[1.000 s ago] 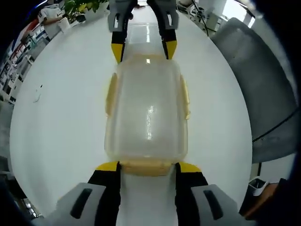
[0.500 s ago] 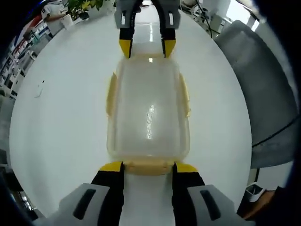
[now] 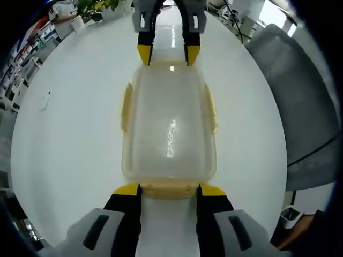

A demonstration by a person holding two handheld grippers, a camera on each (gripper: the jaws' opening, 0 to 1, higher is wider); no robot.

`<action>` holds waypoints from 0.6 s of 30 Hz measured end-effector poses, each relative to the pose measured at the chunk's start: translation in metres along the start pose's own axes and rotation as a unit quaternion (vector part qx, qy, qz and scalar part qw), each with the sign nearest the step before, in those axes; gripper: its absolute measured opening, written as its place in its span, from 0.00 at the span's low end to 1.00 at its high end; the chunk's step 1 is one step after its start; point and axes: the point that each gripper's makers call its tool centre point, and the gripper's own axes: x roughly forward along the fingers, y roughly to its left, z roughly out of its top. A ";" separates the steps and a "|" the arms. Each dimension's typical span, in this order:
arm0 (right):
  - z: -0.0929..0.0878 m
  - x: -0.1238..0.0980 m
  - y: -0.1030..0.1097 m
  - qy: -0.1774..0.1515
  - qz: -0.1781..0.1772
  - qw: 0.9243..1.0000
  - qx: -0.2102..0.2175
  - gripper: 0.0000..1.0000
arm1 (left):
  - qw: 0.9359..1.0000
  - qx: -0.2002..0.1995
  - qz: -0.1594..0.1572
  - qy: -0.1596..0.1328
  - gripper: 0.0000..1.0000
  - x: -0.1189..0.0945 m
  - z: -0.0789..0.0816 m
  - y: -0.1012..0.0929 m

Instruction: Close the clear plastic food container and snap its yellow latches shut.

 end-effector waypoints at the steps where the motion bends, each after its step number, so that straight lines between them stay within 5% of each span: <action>1: 0.001 0.001 0.001 0.000 0.000 1.000 0.000 0.37 | 1.000 0.000 0.000 -0.001 0.34 0.000 0.000 0.000; 8: 0.003 0.000 0.000 0.004 0.005 1.000 -0.003 0.38 | 1.000 -0.003 0.000 -0.017 0.34 -0.001 0.000 0.000; 18: 0.004 0.000 -0.001 0.014 0.005 1.000 0.003 0.37 | 1.000 -0.002 -0.001 -0.003 0.34 -0.002 0.000 0.000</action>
